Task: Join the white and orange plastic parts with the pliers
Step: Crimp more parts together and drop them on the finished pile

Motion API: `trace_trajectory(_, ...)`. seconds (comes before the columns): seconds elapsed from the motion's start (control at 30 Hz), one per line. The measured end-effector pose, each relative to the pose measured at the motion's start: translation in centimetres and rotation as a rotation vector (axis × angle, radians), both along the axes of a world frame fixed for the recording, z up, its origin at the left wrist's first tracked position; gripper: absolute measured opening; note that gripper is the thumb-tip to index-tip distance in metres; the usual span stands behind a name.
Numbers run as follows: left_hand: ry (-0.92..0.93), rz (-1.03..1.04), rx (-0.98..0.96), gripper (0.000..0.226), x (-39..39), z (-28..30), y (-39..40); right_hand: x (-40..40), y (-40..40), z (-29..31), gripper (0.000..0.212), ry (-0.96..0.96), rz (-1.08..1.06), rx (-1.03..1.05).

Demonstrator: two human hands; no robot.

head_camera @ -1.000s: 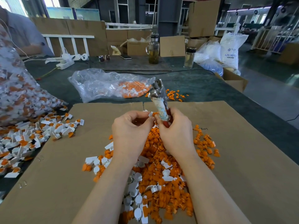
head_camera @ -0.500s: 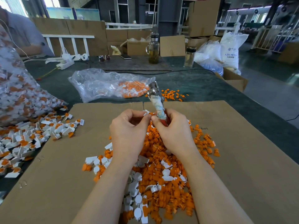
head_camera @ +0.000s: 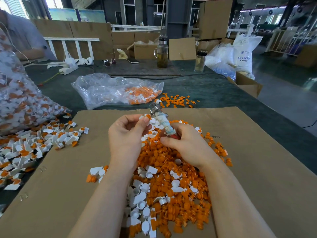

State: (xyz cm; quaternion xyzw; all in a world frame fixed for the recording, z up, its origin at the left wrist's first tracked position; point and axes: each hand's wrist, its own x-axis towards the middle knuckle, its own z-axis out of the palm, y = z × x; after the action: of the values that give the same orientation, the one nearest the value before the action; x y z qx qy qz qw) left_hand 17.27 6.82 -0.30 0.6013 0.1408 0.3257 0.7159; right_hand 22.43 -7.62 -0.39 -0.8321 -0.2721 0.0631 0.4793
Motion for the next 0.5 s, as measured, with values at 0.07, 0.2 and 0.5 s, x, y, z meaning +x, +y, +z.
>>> trace_trajectory(0.07,-0.015,-0.006,-0.005,0.009,0.0,0.0,0.2,-0.1,-0.1,0.2,0.009,0.021,0.031,-0.027)
trace_trajectory(0.2,-0.039,-0.015,0.009,0.008,0.0,0.0,0.6,-0.3,-0.2,0.6,0.015,0.031,0.081,-0.073)
trace_trajectory(0.5,-0.043,-0.035,0.025,0.007,-0.1,-0.1,1.2,-0.6,-0.1,0.6,0.007,0.008,0.122,-0.126)
